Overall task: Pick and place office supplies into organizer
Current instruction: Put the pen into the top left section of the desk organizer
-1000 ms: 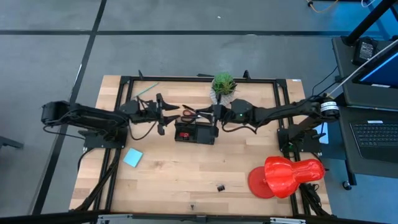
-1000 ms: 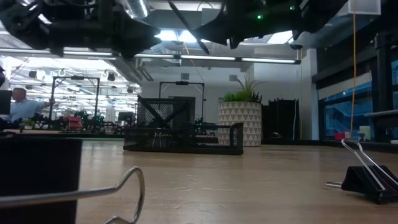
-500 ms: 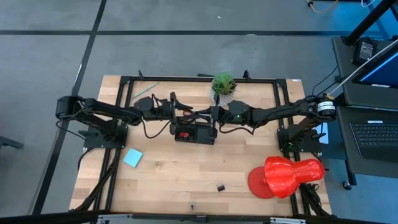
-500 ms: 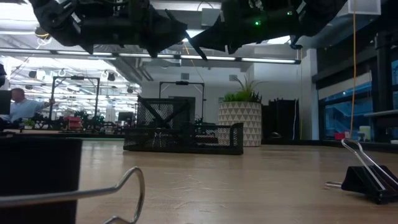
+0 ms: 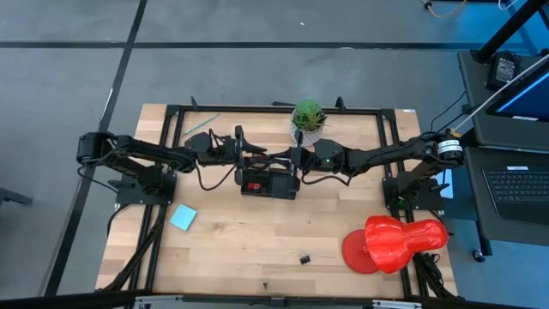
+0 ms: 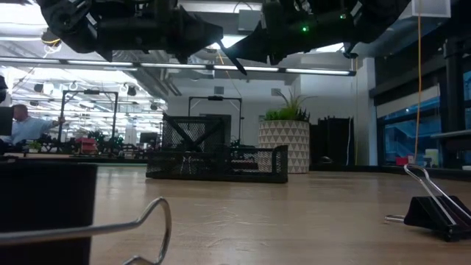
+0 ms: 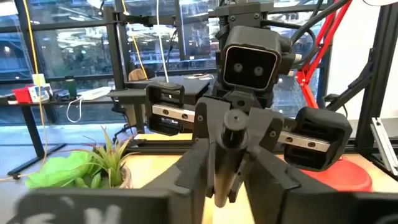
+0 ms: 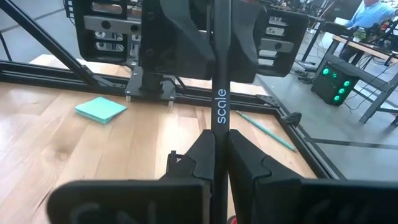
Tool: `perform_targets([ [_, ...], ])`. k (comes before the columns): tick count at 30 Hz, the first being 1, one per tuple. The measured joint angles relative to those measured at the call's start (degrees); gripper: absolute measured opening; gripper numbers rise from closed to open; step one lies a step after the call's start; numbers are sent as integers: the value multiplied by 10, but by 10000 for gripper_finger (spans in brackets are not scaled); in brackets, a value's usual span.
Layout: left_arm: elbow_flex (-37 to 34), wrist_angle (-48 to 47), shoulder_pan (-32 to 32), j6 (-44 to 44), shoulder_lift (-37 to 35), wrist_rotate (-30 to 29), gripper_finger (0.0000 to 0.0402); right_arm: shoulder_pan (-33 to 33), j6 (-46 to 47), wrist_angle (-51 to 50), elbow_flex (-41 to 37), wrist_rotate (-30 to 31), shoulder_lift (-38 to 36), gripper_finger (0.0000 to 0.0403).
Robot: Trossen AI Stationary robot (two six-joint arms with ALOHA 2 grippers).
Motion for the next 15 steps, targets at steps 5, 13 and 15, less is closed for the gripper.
perform_targets([
  [5,0,0,0,27,0,-1,32,0,0,-2,0,0,0,24],
  [13,0,0,0,27,0,1,29,0,2,-5,0,0,0,51],
  [15,0,0,0,27,0,0,29,0,5,-12,0,0,0,70],
])
